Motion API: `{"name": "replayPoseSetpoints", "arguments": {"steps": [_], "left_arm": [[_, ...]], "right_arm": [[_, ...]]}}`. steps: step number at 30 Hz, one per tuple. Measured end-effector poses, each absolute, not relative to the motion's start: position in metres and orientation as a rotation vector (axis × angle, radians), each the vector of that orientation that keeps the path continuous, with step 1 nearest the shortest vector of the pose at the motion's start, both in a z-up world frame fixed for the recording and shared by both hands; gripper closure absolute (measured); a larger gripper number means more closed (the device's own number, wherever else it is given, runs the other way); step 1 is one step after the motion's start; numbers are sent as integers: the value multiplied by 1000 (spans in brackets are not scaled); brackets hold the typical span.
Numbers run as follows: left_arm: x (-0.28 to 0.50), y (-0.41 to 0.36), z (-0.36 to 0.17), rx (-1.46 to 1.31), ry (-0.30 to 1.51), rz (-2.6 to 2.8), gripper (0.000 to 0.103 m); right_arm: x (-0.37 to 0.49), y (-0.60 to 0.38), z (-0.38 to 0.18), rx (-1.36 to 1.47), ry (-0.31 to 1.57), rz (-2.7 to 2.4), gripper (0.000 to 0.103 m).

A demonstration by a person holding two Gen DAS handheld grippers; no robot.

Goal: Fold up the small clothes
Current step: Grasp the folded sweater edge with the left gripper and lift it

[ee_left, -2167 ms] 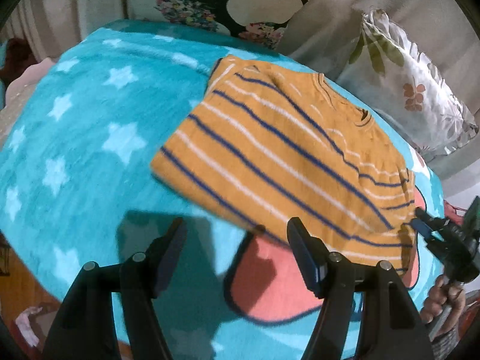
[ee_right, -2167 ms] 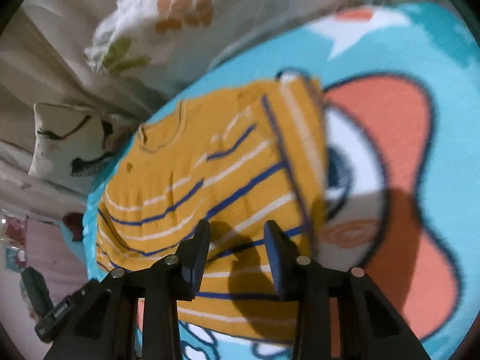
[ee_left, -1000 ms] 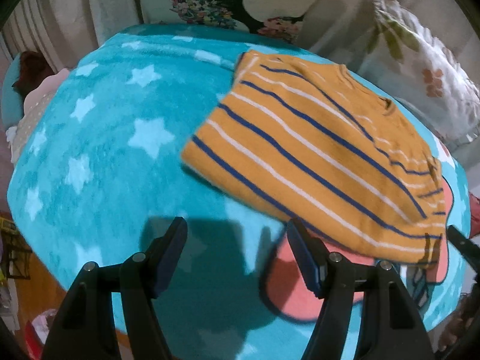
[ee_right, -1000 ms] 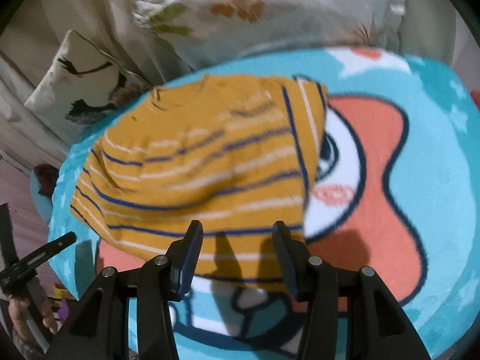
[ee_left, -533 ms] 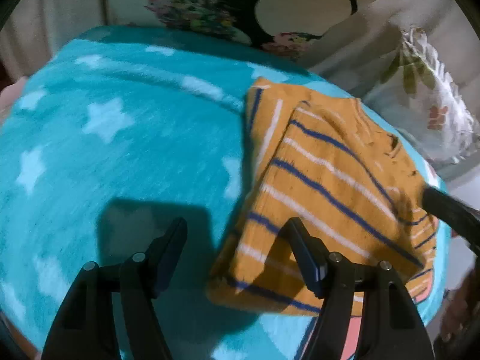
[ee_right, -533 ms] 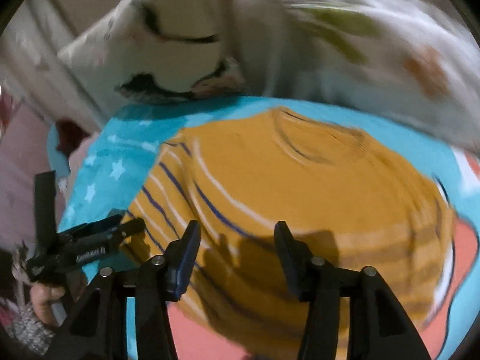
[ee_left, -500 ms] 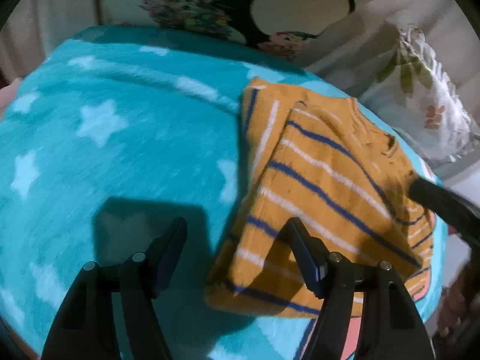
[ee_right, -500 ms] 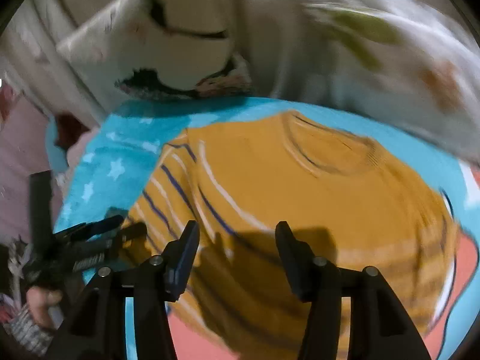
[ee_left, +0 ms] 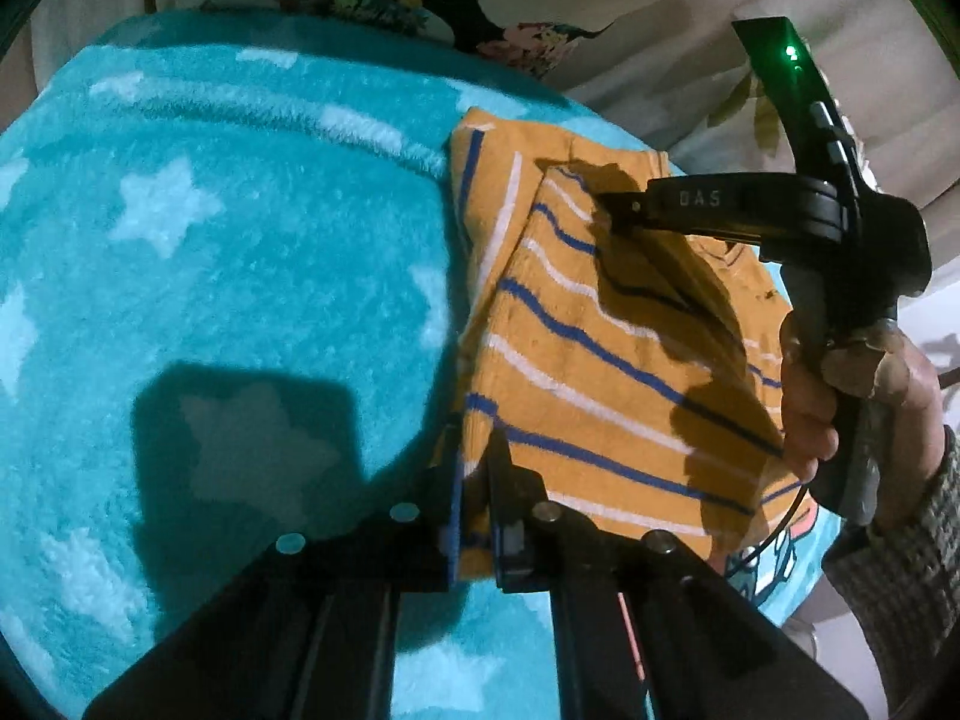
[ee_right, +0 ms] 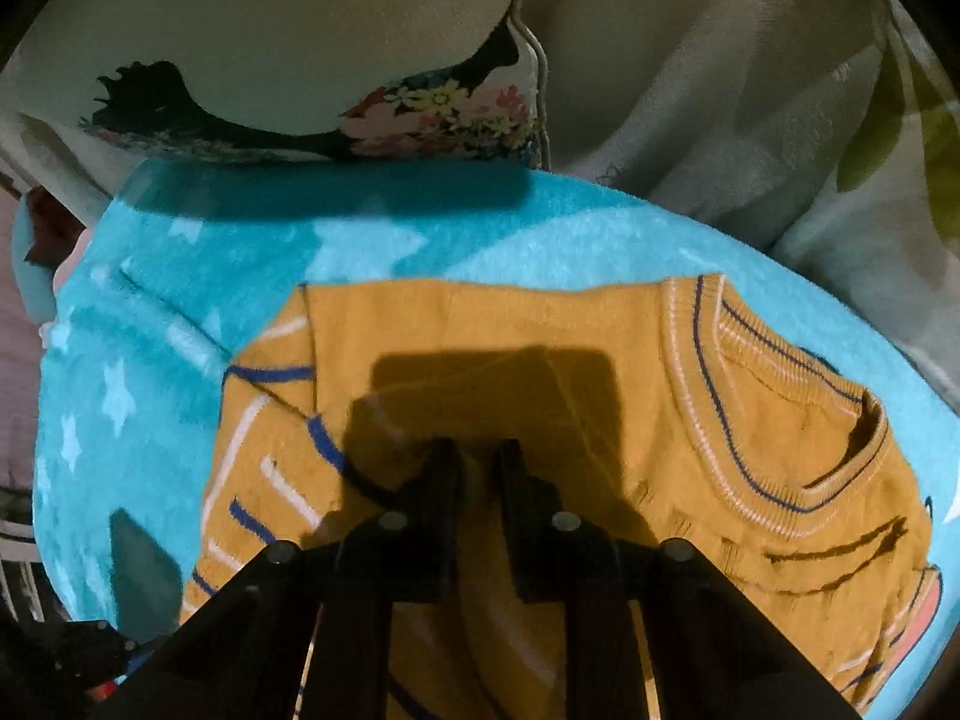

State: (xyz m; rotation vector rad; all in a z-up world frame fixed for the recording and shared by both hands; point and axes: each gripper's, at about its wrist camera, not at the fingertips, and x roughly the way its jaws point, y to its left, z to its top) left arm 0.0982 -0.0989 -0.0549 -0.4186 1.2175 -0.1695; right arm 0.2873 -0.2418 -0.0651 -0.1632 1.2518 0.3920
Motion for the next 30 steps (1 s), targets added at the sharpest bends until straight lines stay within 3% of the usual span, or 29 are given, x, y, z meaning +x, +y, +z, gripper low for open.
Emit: {"name": "replayPoseSetpoints", "arguments": {"steps": [4,11,17,21,30], "left_arm": [[92,-93,-47,-390,1210,-154,88],[85,-66,-35,-380,1186,-41,56],[89,-38,-34,-381,1193,13,50],[107,-31,-34,-411,1199,-74,39],[176,-65,-45,-412,1232,-364,32]], "right_arm": [[275,-262,-42,-119,1189,367,75],[220,-298,-6,49,1141,380,60],[152,-258,-10,-16,1132,475,54],[105,-241,-20,-119,1100,503,49],[54,-189,-57,-480,981,492,48]]}}
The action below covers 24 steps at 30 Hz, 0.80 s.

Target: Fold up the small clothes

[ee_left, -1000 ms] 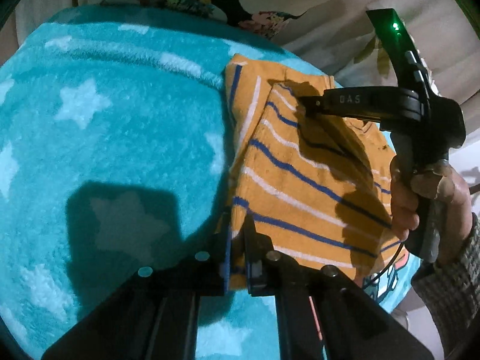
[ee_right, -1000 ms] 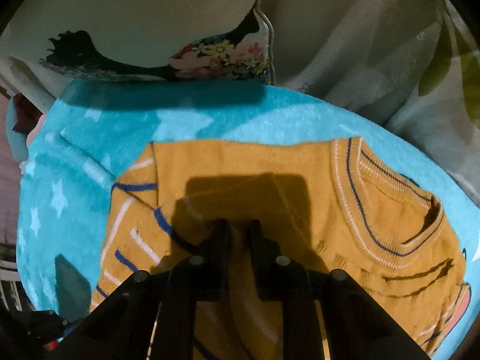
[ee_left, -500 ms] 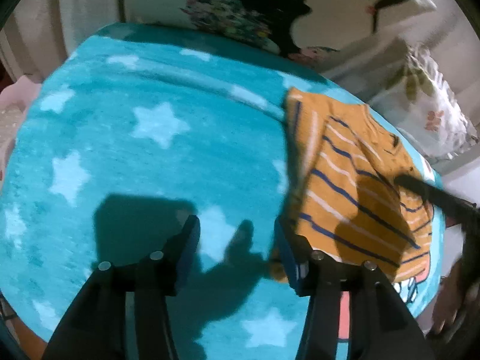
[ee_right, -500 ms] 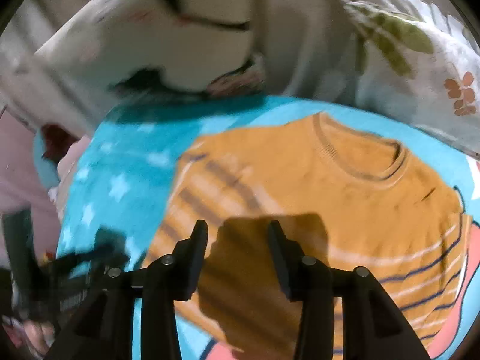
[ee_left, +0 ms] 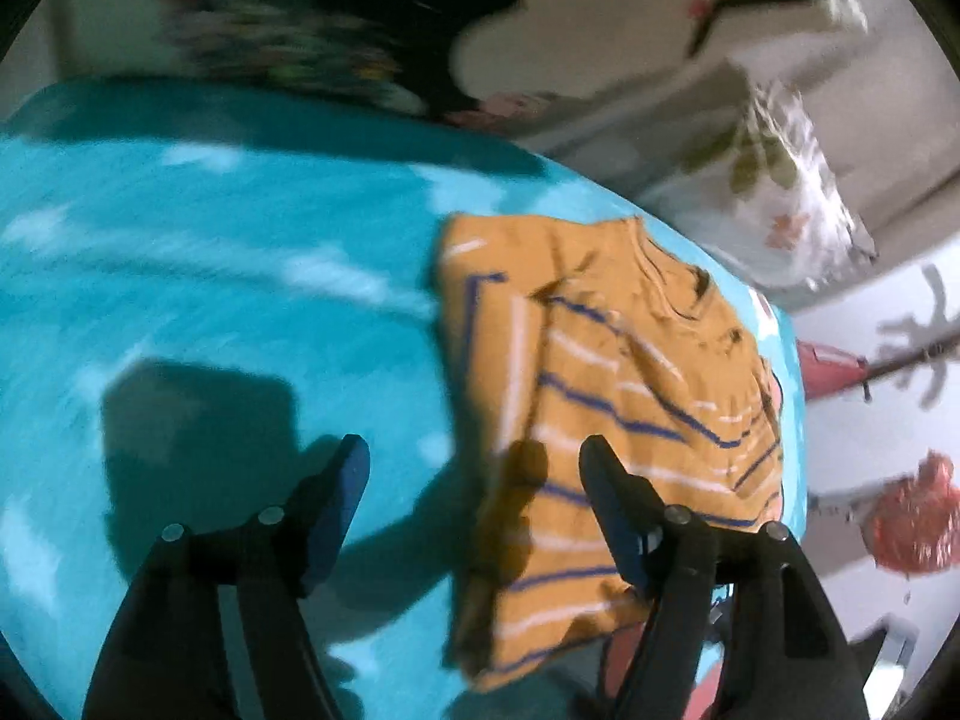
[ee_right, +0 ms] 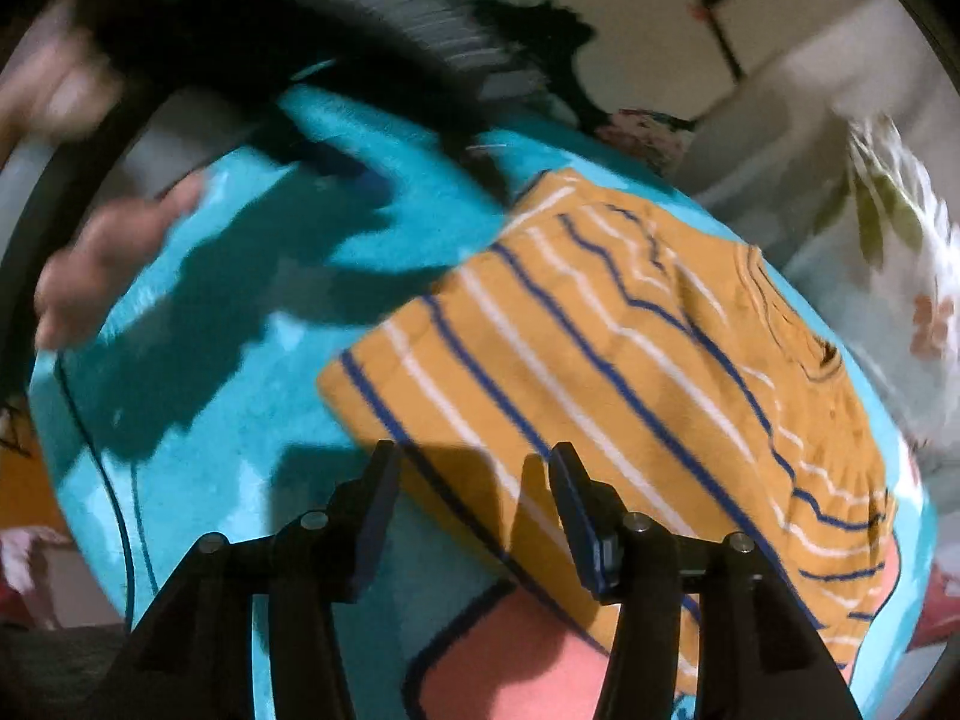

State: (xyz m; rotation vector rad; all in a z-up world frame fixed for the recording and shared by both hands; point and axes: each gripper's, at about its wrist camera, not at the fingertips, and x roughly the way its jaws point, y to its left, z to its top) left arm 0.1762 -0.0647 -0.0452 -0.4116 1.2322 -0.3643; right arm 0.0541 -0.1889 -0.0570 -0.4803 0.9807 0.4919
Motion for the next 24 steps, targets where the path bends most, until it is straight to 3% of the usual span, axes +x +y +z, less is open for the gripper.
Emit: {"name": "replayPoseSetpoints", "arguments": {"steps": [13,20,24], "left_arm": [[203,-103,-64,-247,1258,-383,31],[206,-109,-64,-238,1256,-404,25],[209,-117,-65,-201,1256,-408,25]], "right_arm": [[37,-159,-85,-667,877,419,47],[51,-164,-88,-663,845,395,29],[56,-168,-91,-667,822,388,27]]}}
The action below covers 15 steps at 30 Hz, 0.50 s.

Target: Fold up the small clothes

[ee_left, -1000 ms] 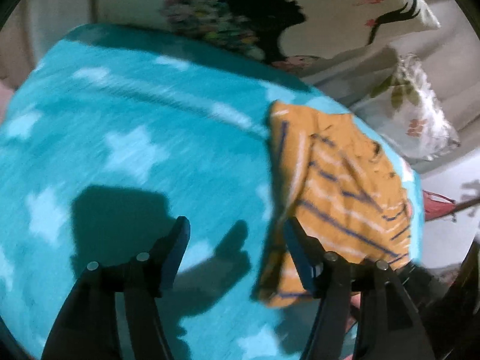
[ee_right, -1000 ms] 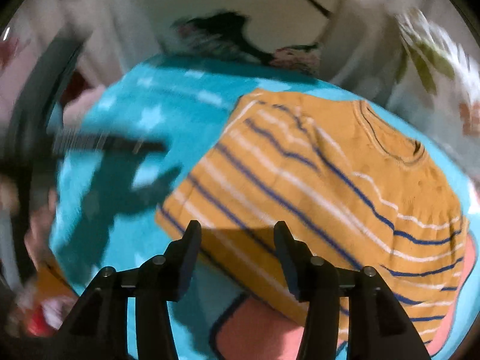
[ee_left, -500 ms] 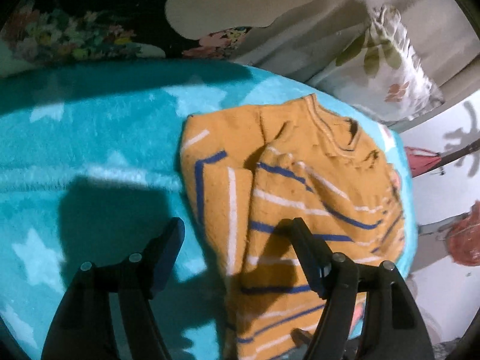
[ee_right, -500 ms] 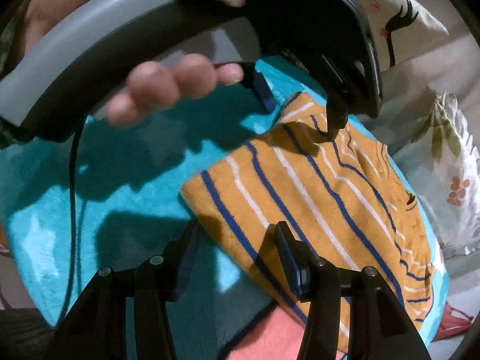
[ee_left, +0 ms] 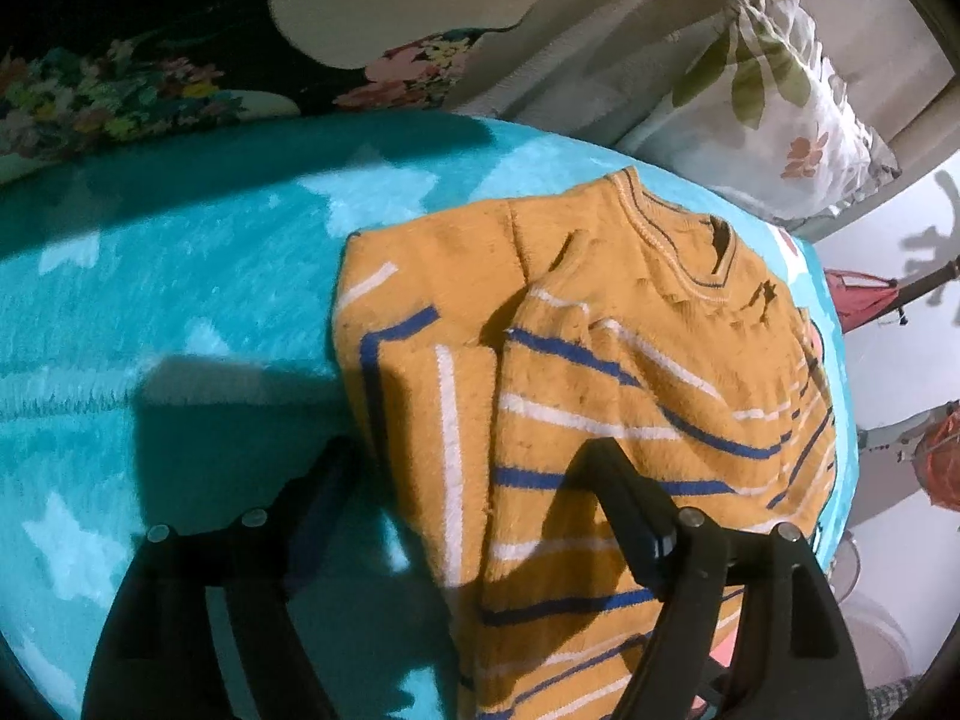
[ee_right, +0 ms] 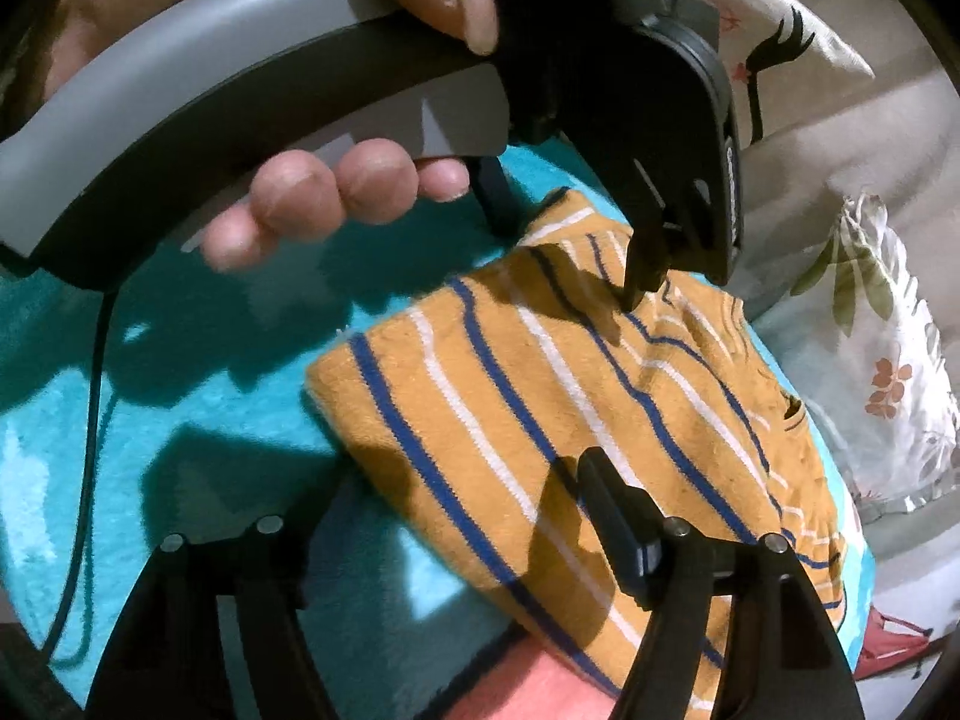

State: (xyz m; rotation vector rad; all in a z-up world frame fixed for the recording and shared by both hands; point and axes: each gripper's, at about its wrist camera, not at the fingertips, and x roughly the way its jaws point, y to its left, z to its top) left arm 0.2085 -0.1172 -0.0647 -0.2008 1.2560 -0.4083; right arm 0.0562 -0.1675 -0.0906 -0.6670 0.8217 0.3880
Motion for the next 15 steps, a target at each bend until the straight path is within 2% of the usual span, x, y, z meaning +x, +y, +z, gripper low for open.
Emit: {"name": "replayPoseSetpoints", "arguments": {"steps": [14,15], "left_arm": [[221,-134,-71,-166,1275,-465,24],[222,-135,-71,-167,1276,-465,25]], "right_arm": [[49,-147,-89,-686,742,387,27],[53,-147,-88,-667,752,400,33]]}}
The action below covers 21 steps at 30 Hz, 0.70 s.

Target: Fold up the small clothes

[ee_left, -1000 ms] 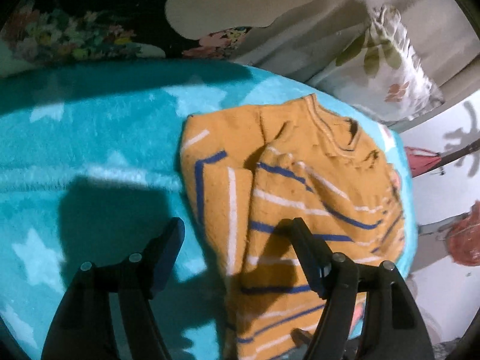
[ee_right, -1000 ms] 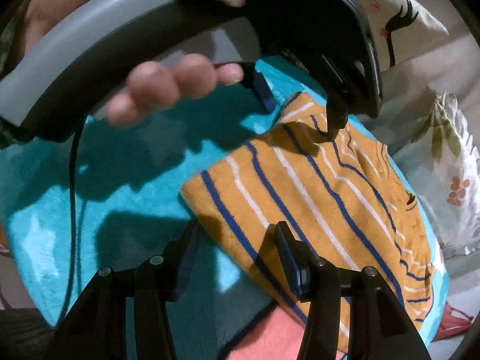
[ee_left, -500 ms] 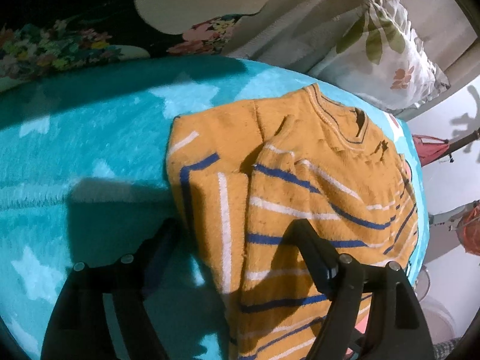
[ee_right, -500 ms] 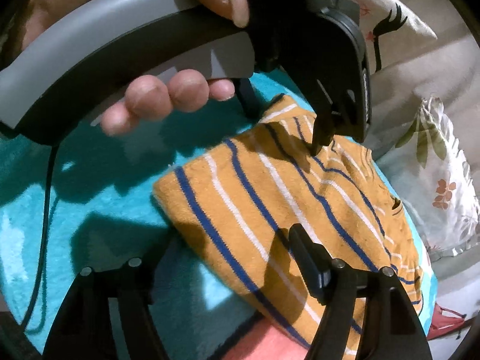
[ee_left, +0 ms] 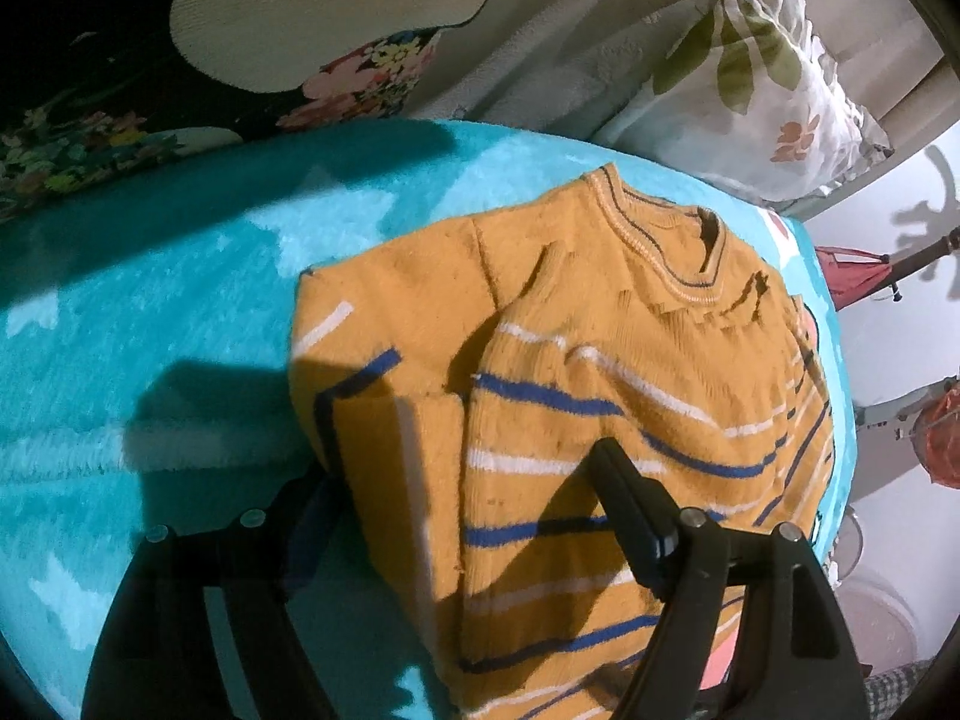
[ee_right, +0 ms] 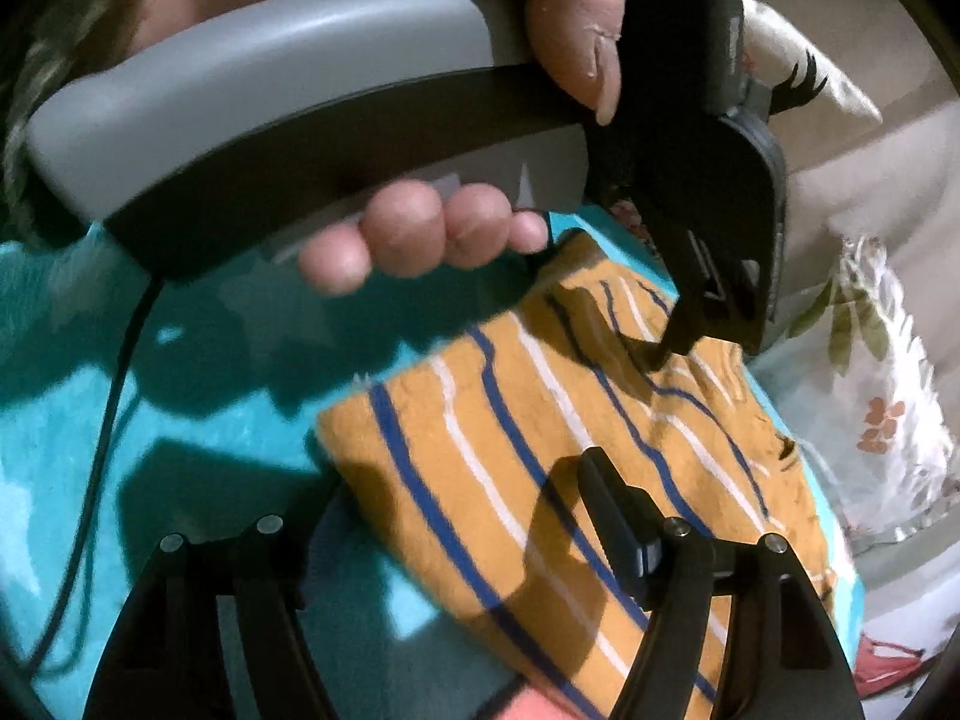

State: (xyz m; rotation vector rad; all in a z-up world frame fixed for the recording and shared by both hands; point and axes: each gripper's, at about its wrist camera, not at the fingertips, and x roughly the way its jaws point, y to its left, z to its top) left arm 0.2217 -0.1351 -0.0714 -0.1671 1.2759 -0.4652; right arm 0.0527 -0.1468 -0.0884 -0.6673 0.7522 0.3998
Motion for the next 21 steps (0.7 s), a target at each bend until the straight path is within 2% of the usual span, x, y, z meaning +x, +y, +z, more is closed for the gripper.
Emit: {"name": "replayPoseSetpoints", "arguments": {"steps": [1,2,3,4,6,10,16,21], "left_arm": [[221,-135,-71,-168,1275,-463,28],[220,-134,-71,-174,1275,-463,47],[221,-133,-71,-214,1290,-485,70],[220,-133,-71,-246,1298,-497,76],[215,-135,-64,-252,1282,-464,79],[205,-150,-46,-211,1246,-390,81],[198,-183,-3,-254,1187,-333,82],[193,-264,37,-207,1134,-373,82]], "right_arm": [[57,-146,-87,-640,775,427,41],[59,-144,-86,-625,795,454,59],[59,-140,-86,-632,808,466,81],[56,-136,-87,-669,806,456,87],[54,-137,-84,-675,793,463,94],[54,-162,-63,-567,800,491,95],[41,-223,-23,-511,697,506,95],[38,-308,6,-415,654,468,95]]}}
